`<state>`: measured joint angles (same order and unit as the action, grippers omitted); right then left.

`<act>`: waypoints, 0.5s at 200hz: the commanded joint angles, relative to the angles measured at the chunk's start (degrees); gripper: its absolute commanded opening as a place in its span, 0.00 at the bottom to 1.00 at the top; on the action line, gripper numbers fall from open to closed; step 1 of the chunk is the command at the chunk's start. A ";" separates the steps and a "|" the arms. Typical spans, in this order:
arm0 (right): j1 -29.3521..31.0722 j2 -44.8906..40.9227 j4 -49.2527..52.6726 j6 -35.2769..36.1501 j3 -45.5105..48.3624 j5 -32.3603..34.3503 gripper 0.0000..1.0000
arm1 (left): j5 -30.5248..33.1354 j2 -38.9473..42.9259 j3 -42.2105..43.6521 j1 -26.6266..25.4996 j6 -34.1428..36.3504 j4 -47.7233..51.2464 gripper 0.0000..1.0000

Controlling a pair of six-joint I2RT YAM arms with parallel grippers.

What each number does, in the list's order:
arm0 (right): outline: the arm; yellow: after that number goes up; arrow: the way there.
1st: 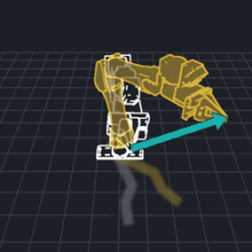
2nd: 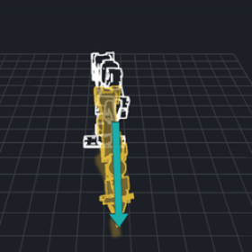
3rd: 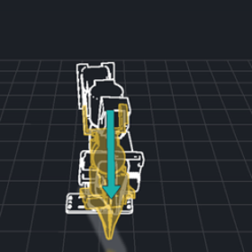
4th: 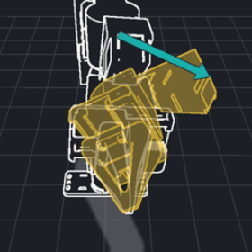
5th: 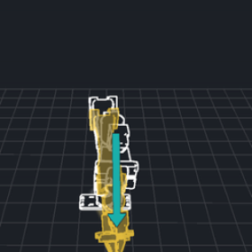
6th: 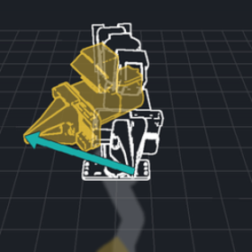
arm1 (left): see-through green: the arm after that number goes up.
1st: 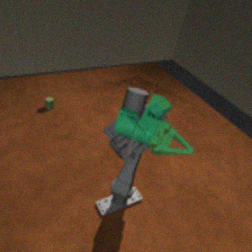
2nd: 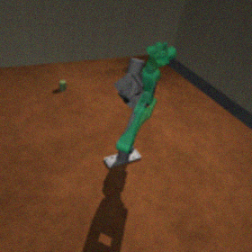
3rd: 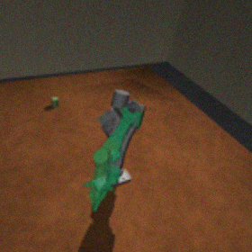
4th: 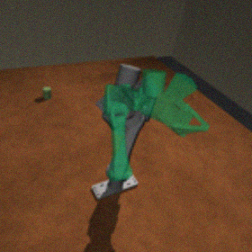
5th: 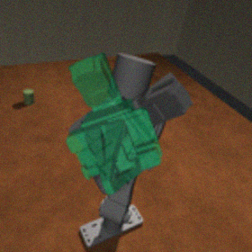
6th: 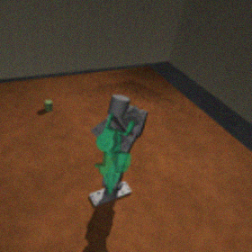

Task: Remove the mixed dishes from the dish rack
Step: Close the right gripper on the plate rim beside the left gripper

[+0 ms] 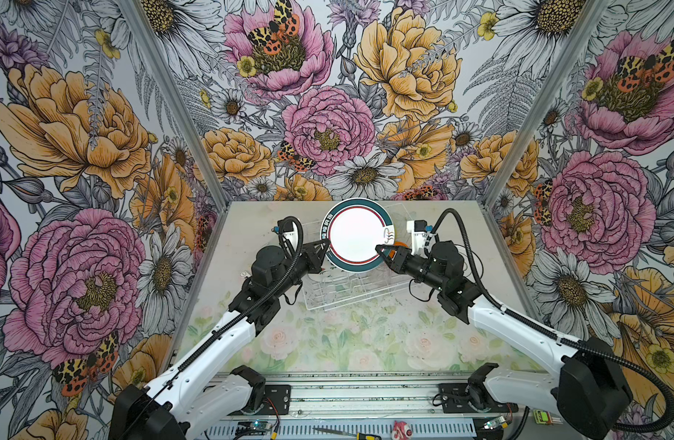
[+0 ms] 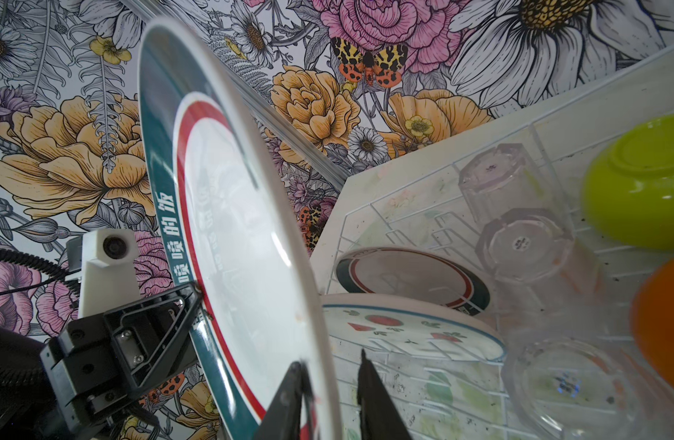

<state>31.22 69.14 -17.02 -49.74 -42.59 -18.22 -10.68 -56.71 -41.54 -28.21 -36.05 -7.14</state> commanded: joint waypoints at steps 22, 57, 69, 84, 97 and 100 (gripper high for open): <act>0.27 0.74 -0.93 0.29 -1.91 1.17 0.11 | 0.20 0.42 -0.34 -0.63 0.11 -5.78 0.00; 0.29 0.64 -0.69 0.17 -1.80 1.77 0.00 | 0.31 -0.27 -0.73 -0.62 0.14 -5.70 0.00; 0.30 0.51 -0.65 0.03 -1.80 2.13 0.00 | 0.31 -0.48 -0.87 -0.62 0.11 -5.69 0.01; 0.30 0.47 -0.65 -0.07 -1.80 2.48 0.00 | 0.61 -0.36 -0.86 -0.62 0.02 -5.50 0.33; 0.26 0.37 -0.74 -0.15 -1.80 2.82 0.00 | 1.08 -0.20 -0.84 -0.62 0.06 -5.43 0.59; 0.24 0.34 -0.74 -0.18 -1.83 2.97 0.00 | 1.17 -0.15 -0.80 -0.60 -0.04 -5.37 0.64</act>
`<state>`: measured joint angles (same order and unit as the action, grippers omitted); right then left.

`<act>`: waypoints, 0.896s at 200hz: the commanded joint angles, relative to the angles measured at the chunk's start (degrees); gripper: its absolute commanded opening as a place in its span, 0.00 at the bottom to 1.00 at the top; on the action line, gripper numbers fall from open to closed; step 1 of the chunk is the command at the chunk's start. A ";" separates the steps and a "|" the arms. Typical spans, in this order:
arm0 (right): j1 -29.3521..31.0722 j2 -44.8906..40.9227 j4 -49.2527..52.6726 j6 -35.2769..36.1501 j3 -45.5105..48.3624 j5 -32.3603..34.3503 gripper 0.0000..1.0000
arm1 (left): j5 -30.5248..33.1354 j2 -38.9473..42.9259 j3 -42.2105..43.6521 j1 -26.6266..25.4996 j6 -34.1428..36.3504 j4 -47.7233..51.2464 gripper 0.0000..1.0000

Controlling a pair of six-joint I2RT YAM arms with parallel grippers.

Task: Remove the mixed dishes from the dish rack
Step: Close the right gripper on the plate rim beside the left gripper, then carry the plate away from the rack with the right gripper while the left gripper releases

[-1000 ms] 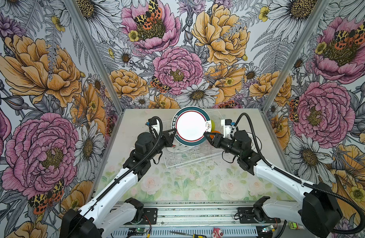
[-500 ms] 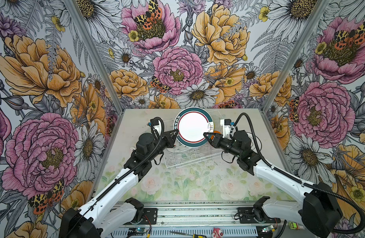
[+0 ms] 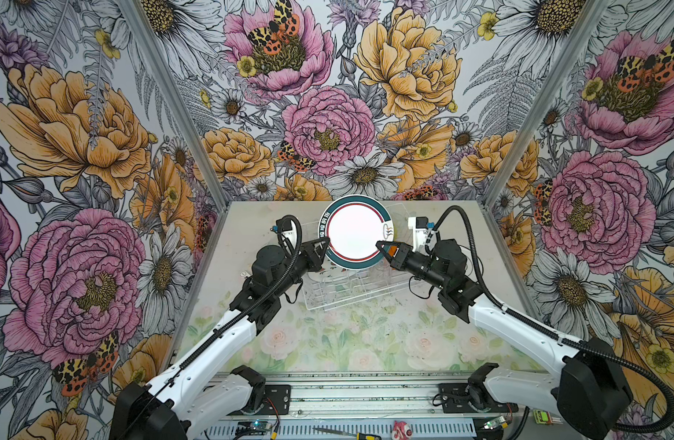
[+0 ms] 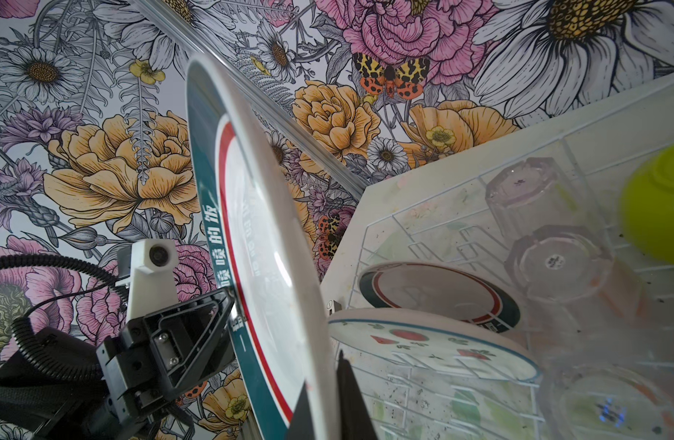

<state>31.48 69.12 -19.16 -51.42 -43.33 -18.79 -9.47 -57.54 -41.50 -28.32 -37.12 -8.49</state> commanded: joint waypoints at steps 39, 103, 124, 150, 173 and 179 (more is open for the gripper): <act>-0.02 -0.08 1.32 1.26 -1.23 4.41 0.00 | 1.69 1.98 -0.66 -0.51 1.94 -3.46 0.97; -1.06 -1.57 1.06 0.59 -0.12 5.75 0.00 | 4.18 2.61 -1.47 -0.43 2.24 -1.18 0.99; -1.42 -2.67 1.18 0.53 0.28 5.95 0.00 | 4.37 2.61 -2.46 -0.42 2.89 0.44 0.99; -2.55 -4.08 1.82 -0.05 1.26 6.87 0.00 | 4.68 2.85 -3.09 -0.38 3.64 1.72 0.99; -3.46 -5.76 2.54 -0.79 2.96 7.98 0.00 | 5.82 2.87 -3.55 -0.33 4.20 2.36 0.99; -3.75 -6.28 2.70 -0.87 3.36 8.35 0.00 | 5.88 2.87 -3.86 -0.27 4.59 2.81 0.99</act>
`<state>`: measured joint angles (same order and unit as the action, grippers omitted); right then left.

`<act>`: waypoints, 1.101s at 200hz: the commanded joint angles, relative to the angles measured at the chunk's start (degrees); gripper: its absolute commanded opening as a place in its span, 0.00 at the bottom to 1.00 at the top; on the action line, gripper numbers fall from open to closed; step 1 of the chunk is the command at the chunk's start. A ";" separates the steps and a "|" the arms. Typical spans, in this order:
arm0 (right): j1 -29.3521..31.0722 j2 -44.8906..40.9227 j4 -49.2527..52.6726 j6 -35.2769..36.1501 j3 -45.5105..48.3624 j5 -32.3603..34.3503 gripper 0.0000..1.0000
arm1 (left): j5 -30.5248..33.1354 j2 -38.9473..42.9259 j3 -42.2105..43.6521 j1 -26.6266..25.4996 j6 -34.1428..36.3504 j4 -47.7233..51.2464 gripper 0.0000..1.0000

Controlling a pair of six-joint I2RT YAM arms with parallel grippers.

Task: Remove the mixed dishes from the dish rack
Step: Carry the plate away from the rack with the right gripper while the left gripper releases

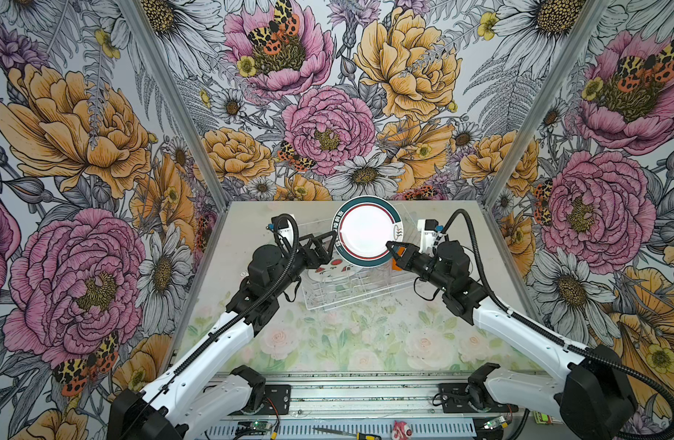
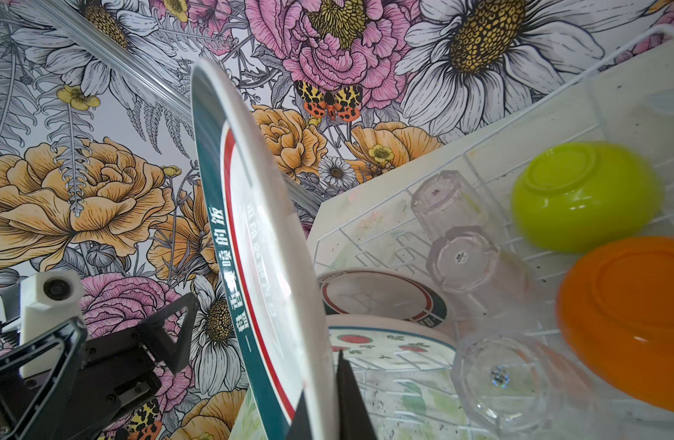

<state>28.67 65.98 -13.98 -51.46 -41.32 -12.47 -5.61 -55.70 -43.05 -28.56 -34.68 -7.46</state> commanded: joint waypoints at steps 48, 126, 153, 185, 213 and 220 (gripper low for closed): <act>-5.29 -7.74 -0.63 -1.71 4.51 2.95 0.00 | 2.06 0.38 -3.47 0.04 2.87 2.89 0.99; -12.15 -18.50 3.04 -3.30 10.95 9.35 0.00 | 2.16 0.34 -2.50 0.04 2.50 2.48 0.99; -14.35 -21.46 4.69 -4.05 12.71 11.13 0.00 | 1.92 -0.28 -2.96 0.02 2.34 2.28 0.99; -17.63 -24.49 4.91 -6.23 15.68 12.09 0.00 | 1.07 -1.63 -3.96 -0.25 1.62 2.43 0.99; -21.81 -26.15 5.31 -6.94 17.41 12.11 0.00 | 0.99 -2.40 -4.59 -0.85 1.12 2.45 0.99; -23.03 -25.95 5.57 -7.12 17.36 11.57 0.00 | 1.07 -2.51 -4.55 -0.97 1.15 2.58 0.99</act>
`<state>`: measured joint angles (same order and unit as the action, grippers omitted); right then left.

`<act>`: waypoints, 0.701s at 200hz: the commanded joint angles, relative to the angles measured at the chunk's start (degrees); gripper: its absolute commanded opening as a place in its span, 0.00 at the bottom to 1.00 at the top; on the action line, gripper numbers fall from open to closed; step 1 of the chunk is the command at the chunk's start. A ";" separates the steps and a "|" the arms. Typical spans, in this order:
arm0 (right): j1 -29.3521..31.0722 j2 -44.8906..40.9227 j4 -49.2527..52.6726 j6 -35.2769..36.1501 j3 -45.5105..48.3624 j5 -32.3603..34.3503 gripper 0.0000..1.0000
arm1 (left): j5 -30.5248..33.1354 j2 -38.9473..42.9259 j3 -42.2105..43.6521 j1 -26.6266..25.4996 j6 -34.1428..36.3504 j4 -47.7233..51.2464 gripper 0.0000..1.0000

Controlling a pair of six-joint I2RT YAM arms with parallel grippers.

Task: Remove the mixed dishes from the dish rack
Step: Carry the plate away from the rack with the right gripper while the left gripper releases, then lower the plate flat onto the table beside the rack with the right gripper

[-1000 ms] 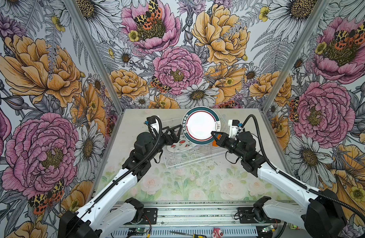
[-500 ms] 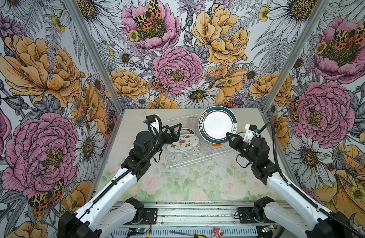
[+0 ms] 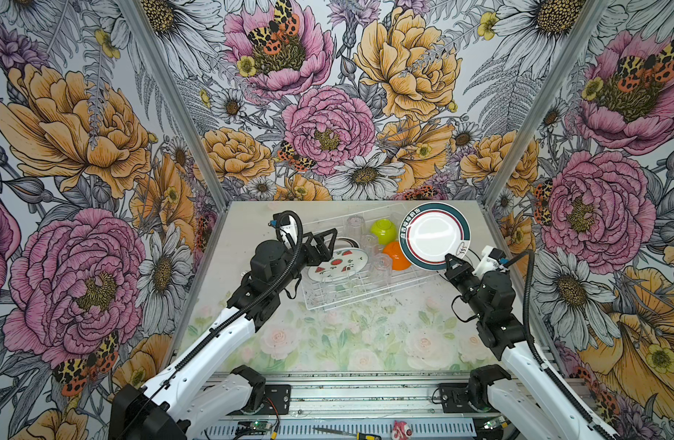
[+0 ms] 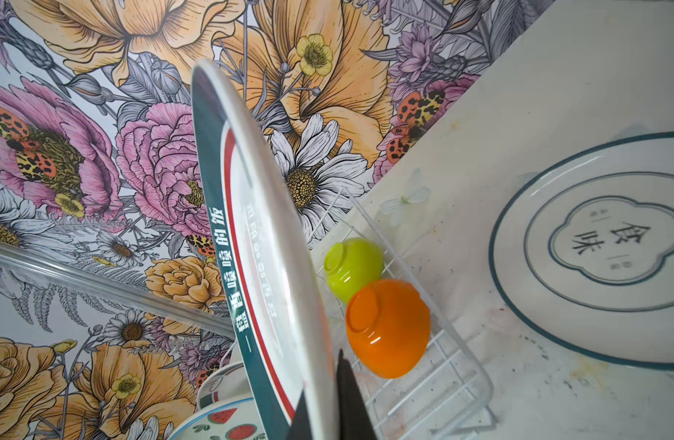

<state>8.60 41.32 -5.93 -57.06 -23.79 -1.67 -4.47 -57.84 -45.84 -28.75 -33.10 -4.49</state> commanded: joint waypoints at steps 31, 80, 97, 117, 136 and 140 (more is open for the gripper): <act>-8.06 -0.03 -2.24 -4.90 -0.20 -2.27 0.00 | 0.42 -0.04 -0.76 -1.13 -0.80 0.10 0.99; -10.64 -1.19 -1.50 -4.10 -0.13 0.11 0.00 | 0.73 0.60 0.06 -1.13 -0.56 0.71 0.99; -11.09 -1.12 -1.19 -4.63 0.03 1.30 0.00 | 1.01 0.85 0.61 -1.13 -0.57 0.58 0.99; -11.14 -0.82 -0.56 -5.03 0.05 1.74 0.00 | 0.97 0.78 1.02 -1.08 -0.95 0.46 0.98; -11.24 -0.50 0.86 -5.18 0.14 2.49 0.00 | 0.97 0.71 1.37 -1.13 -1.24 0.36 0.99; -11.38 -0.47 1.07 -5.20 0.15 2.63 0.00 | 0.94 0.71 1.37 -1.13 -1.26 0.36 0.99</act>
<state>-2.35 41.54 -3.27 -61.30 -23.35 -0.91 -4.43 -57.95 -45.58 -29.52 -33.43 -4.32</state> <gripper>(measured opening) 0.082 0.986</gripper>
